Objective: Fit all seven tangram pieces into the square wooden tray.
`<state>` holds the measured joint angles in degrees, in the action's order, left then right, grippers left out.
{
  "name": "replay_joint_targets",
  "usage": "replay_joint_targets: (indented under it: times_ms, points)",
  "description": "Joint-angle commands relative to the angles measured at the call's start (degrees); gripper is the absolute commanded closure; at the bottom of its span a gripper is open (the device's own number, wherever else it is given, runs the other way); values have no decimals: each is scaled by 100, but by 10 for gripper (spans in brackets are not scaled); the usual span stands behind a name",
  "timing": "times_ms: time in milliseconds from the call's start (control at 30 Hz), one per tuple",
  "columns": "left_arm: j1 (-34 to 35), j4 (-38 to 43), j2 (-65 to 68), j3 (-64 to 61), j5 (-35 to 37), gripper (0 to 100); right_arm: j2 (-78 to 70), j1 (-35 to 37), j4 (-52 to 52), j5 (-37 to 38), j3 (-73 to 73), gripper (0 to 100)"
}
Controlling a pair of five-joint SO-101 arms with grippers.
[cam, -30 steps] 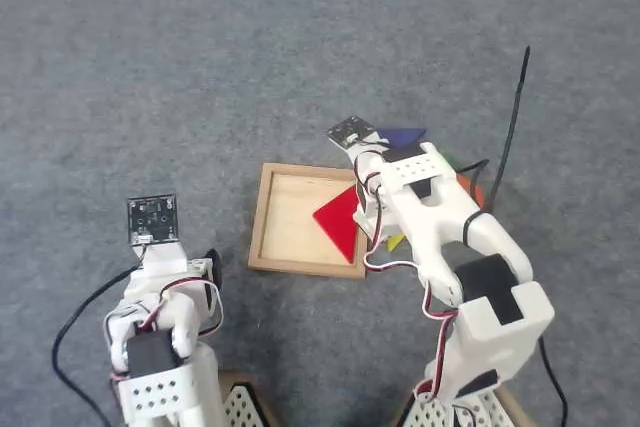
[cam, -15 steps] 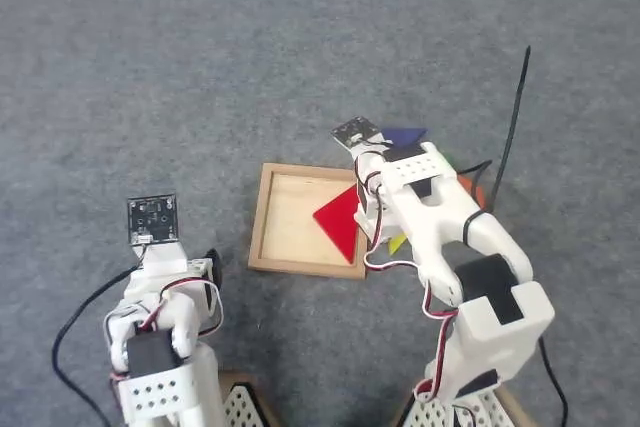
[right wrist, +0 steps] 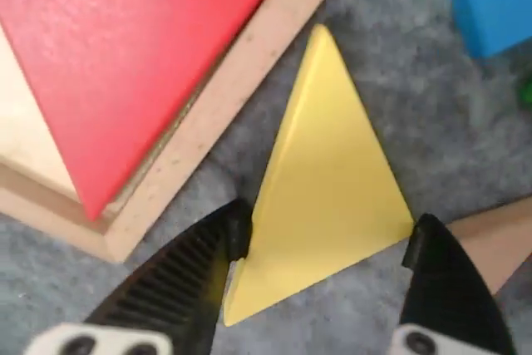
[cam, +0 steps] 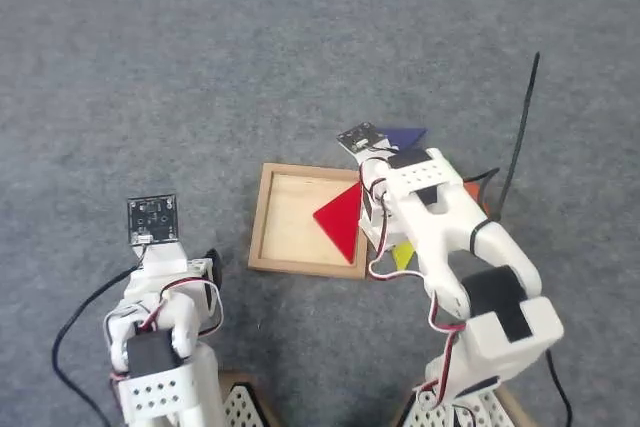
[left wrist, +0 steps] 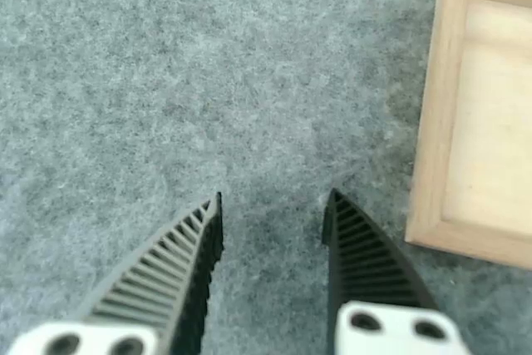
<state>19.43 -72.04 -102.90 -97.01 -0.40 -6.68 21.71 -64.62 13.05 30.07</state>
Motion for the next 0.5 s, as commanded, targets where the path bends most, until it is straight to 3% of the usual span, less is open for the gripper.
replay_joint_targets:
  times_ms: [0, 400, 467]
  points:
    - [-9, -18, -114, 57, -26, 814, 646, 13, -242, -62, 62, 696]
    - [-9, -18, -114, 57, -26, 814, 1253, -4, -444, -79, 141, 688]
    - [-9, -18, -114, 57, -26, 814, 1112, 22, -400, -79, 229, 649]
